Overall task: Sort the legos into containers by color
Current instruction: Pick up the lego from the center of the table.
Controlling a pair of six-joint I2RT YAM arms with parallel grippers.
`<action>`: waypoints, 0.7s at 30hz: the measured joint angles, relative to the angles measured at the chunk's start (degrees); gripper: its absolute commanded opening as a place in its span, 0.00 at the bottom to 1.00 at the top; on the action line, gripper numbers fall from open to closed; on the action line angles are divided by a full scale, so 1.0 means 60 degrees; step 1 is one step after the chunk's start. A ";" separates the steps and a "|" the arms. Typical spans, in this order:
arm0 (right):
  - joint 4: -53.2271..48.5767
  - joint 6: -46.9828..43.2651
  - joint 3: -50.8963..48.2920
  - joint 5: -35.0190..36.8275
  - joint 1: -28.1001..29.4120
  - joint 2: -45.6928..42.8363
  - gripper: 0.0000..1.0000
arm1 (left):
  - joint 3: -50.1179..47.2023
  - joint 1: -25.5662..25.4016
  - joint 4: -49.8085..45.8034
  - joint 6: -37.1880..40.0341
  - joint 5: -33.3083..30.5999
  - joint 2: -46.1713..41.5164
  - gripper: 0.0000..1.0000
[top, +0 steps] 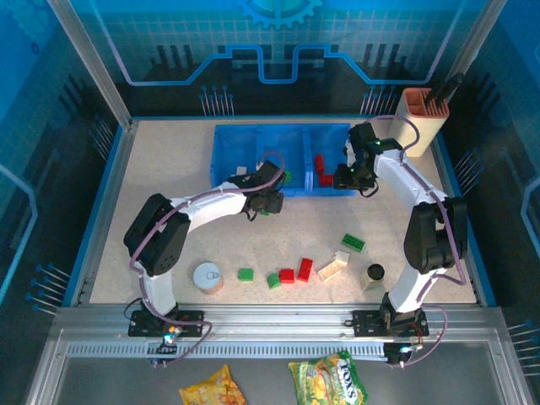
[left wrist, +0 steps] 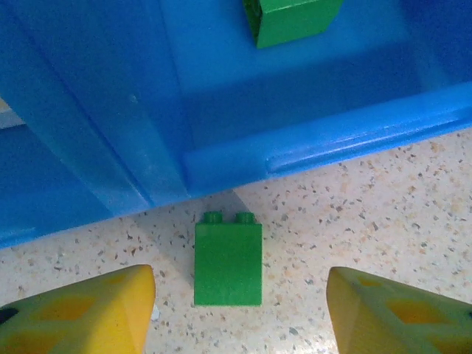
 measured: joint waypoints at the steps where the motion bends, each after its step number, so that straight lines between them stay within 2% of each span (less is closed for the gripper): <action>1: 0.0000 0.0000 0.0000 0.0000 0.0000 -0.0007 0.43 | -0.0113 -0.0004 0.0168 0.0000 -0.0055 0.0000 0.61; 10: -0.0062 0.0004 0.0000 0.0000 0.0000 -0.0120 0.43 | -0.0805 -0.0127 0.1290 0.0015 -0.0452 0.0288 0.57; 21: -0.0066 0.0004 0.0000 -0.0004 0.0000 -0.0135 0.43 | -0.1002 -0.0233 0.1789 -0.0018 -0.0696 0.0692 0.53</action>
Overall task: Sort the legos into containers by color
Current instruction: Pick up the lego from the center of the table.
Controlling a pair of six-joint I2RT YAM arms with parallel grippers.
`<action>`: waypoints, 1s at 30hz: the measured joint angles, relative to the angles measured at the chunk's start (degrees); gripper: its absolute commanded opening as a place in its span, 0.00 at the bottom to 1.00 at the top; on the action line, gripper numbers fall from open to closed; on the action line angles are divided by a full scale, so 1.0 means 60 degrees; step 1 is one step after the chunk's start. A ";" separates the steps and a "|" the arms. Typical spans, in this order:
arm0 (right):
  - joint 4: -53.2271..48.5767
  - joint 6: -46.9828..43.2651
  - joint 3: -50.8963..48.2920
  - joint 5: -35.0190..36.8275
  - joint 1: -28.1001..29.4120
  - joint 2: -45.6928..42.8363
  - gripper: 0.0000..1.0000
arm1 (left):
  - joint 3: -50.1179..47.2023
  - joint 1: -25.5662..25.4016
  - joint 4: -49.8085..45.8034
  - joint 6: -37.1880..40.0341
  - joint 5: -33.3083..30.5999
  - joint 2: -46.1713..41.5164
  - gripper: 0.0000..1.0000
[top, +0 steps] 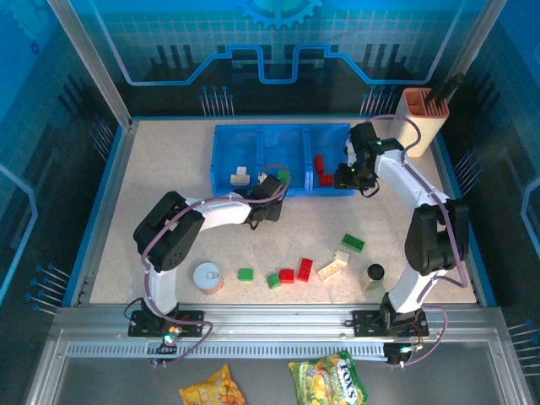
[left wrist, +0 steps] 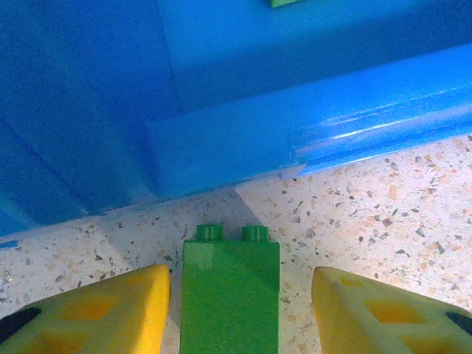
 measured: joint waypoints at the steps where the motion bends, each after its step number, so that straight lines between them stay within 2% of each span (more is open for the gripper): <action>1: 0.0000 0.0000 0.0000 0.0000 0.0000 0.0000 0.43 | -0.0018 0.0000 0.0004 0.0000 -0.0011 0.0022 0.52; 7: 0.0000 0.0000 0.0000 -0.0015 0.0000 0.0000 0.42 | -0.0044 0.0000 0.0007 -0.0004 -0.0098 0.0182 0.47; 17: -0.0004 0.0000 0.0000 -0.0036 0.0000 -0.0004 0.42 | -0.0102 -0.0025 0.0175 -0.0047 -0.0168 0.0182 0.33; 30: -0.0066 0.0000 0.0000 -0.0036 0.0000 -0.0131 0.41 | -0.0109 -0.0335 -0.0215 -0.0047 -0.0255 -0.0379 0.29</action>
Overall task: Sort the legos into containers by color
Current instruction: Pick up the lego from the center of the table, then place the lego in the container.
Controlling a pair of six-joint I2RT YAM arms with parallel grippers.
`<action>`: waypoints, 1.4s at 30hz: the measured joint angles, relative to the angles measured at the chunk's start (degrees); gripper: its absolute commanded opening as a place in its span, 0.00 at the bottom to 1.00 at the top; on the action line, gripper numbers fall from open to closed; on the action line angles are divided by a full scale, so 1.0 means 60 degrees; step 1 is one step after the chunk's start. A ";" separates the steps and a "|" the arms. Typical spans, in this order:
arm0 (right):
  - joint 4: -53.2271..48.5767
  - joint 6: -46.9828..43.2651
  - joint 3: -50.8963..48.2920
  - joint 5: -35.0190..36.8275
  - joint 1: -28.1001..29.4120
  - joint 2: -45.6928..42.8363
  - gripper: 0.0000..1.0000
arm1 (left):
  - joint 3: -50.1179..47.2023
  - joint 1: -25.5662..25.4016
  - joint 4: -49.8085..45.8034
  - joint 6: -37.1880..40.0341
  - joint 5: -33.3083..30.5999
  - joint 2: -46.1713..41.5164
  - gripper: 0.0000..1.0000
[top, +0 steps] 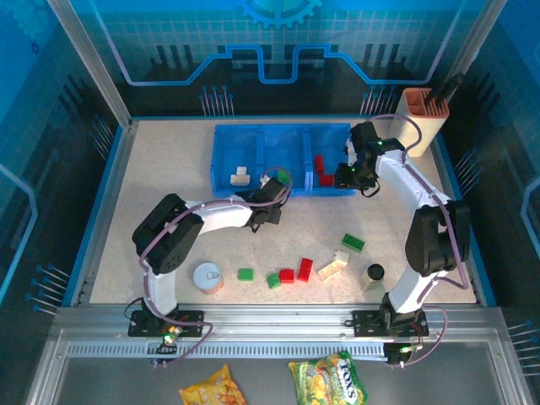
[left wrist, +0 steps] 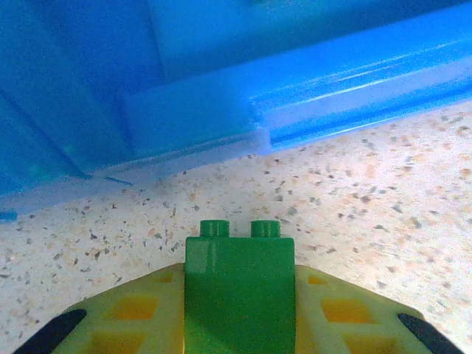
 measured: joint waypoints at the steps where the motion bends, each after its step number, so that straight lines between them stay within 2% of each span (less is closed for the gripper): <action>1: -0.0022 0.0000 0.0004 0.0004 0.0000 -0.0025 0.41 | 0.0000 -0.0029 -0.0058 0.0000 0.0000 -0.0117 0.29; 8: -0.0153 -0.0004 0.0011 0.0011 0.0000 -0.0109 0.41 | 0.0765 -0.0066 -0.0736 -0.0029 -0.0022 -0.0393 0.28; 17: -0.0295 -0.0007 0.0029 0.0011 -0.0004 -0.0219 0.41 | 0.2688 -0.0066 -0.1559 -0.0025 -0.0095 -0.0273 0.28; 31: -0.0372 -0.0044 0.0029 0.0022 -0.0091 -0.0590 0.41 | 0.5985 0.0495 -0.2404 -0.0259 -0.0095 0.2069 0.28; 42: -0.0448 -0.0084 0.0025 0.0015 -0.0120 -0.0696 0.41 | 0.7683 0.1224 -0.2943 -0.0805 -0.0095 0.3683 0.28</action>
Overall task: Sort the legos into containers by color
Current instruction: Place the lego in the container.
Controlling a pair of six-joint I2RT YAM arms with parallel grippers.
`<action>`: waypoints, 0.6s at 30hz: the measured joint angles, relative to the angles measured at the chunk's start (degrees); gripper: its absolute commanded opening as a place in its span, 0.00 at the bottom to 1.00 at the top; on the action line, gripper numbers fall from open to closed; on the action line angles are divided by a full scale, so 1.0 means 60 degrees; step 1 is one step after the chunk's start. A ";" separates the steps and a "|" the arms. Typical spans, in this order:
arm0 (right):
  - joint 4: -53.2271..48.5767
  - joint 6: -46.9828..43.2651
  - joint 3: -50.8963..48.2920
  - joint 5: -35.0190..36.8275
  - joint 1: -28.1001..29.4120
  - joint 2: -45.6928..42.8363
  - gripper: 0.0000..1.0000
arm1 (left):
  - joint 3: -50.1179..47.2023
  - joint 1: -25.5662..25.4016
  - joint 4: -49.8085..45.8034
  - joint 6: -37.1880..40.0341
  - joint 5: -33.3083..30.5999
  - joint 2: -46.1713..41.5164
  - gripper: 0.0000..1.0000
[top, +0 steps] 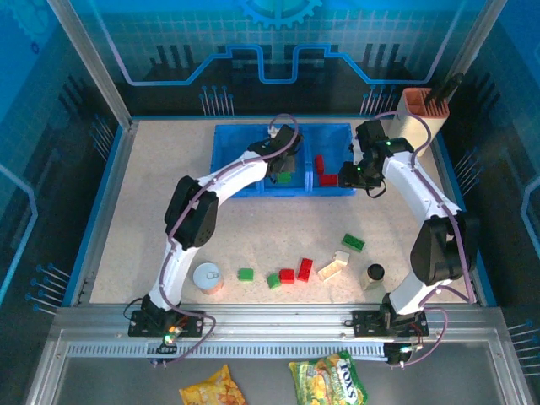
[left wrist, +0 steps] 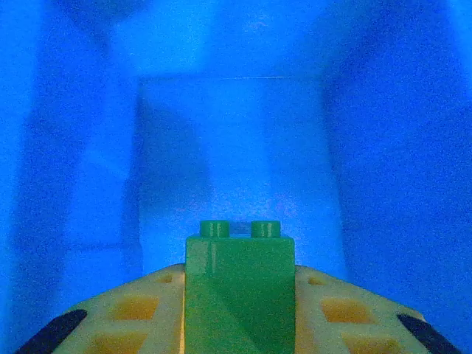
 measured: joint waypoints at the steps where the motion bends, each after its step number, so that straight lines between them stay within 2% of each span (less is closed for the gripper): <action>1: 0.0000 0.0000 0.0000 0.0000 0.0000 -0.0004 0.41 | 0.0193 0.0029 -0.0015 -0.0033 0.0000 0.0168 0.28; 13: -0.0029 -0.0051 -0.0025 -0.0004 -0.0004 -0.0087 0.41 | 0.1869 0.0080 -0.0459 -0.0226 0.0004 0.1814 0.29; 18: -0.0069 -0.0066 -0.0091 -0.0007 -0.0004 -0.0091 0.41 | 0.2073 0.0127 -0.0535 -0.0226 0.0011 0.2149 0.35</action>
